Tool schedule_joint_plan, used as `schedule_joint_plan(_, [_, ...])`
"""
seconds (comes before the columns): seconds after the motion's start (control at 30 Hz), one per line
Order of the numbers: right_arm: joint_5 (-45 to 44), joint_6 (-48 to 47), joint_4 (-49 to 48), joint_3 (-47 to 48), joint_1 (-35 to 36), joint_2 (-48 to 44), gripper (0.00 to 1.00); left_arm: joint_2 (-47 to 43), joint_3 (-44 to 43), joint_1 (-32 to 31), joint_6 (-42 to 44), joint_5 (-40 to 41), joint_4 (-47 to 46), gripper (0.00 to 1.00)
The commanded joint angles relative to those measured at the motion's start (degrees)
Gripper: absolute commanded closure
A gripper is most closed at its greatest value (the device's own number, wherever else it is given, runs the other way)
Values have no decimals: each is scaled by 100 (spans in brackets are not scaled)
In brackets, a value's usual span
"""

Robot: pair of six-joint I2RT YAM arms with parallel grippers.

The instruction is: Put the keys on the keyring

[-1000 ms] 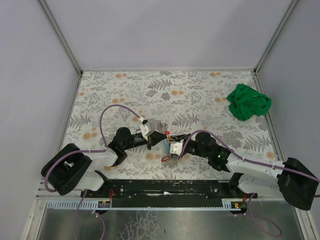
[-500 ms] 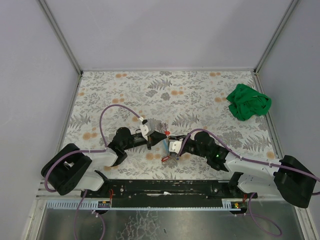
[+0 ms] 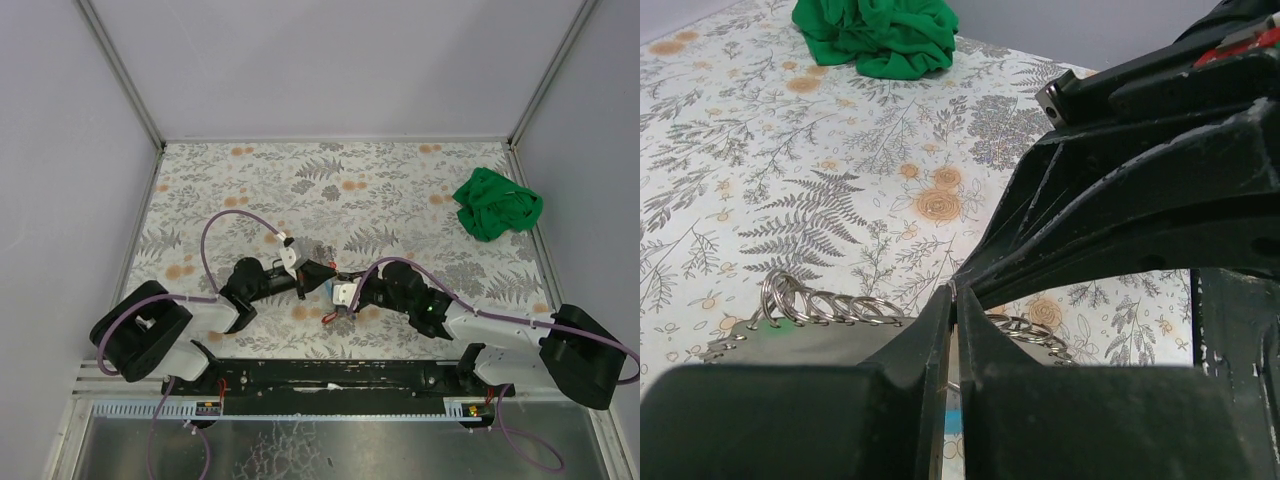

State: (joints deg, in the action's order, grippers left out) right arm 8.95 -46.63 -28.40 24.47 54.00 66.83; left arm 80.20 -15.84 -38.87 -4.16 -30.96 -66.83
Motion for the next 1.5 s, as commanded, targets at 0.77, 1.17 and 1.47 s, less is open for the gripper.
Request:
schedule_joint_plan(0.77, [-33,-1466,1188,710,23,-694,100,-506,-141,-88,501,-99,664,71])
schedule_joint_plan(1.17, [9,-1505,1285,844,198,-584,100,-225,-473,-85,401,-197,888,72])
schedule_joint_plan(1.47, [-99,-1542,1310,872,237,-607,100,-208,-511,-84,436,-161,1231,78])
